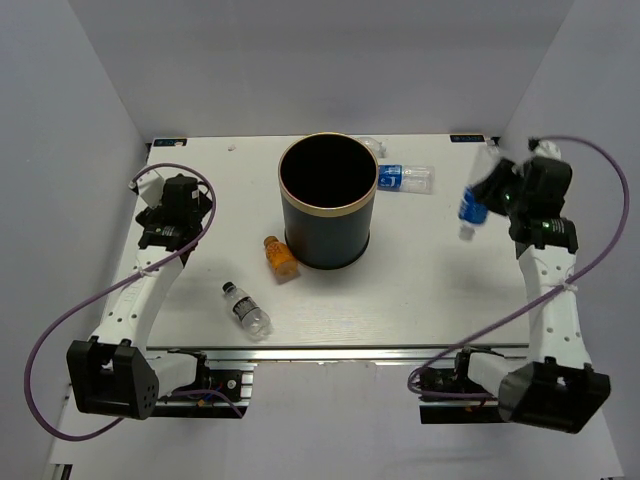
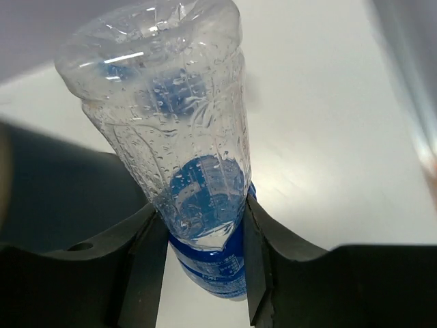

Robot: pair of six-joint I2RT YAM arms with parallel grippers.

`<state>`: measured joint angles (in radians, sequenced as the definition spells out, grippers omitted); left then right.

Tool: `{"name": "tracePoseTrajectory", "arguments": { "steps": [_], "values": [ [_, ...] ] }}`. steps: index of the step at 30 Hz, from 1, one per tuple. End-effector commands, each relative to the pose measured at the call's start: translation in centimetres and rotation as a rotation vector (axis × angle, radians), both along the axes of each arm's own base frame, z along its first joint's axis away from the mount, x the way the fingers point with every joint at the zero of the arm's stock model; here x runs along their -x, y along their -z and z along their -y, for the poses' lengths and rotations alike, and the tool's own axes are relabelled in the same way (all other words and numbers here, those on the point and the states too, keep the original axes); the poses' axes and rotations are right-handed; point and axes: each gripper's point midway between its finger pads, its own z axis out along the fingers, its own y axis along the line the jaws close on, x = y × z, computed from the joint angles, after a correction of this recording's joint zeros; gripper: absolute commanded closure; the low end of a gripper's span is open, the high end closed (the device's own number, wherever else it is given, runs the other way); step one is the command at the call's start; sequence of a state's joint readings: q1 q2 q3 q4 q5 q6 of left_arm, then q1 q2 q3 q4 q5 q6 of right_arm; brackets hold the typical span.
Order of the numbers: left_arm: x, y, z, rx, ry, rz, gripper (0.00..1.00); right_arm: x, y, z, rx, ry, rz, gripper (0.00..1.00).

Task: Put the plastic bottles in the bin

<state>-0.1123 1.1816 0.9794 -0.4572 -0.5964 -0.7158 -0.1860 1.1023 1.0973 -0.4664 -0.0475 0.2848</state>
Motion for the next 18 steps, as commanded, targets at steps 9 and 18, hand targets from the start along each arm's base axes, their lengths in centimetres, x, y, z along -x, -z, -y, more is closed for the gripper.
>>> {"name": "tracePoseTrajectory", "arguments": {
  "steps": [9,18],
  "values": [
    [3.4,4.4,2.0,0.208,-0.029,-0.085,0.02,-2.5,-25.2,-29.7,-0.005,-0.99,0.768,0.83],
    [5.8,11.1,5.6,0.325,0.131,-0.276,0.02,-5.1,-18.8,-35.6,-0.02,-1.061,0.624,0.52]
  ]
}}
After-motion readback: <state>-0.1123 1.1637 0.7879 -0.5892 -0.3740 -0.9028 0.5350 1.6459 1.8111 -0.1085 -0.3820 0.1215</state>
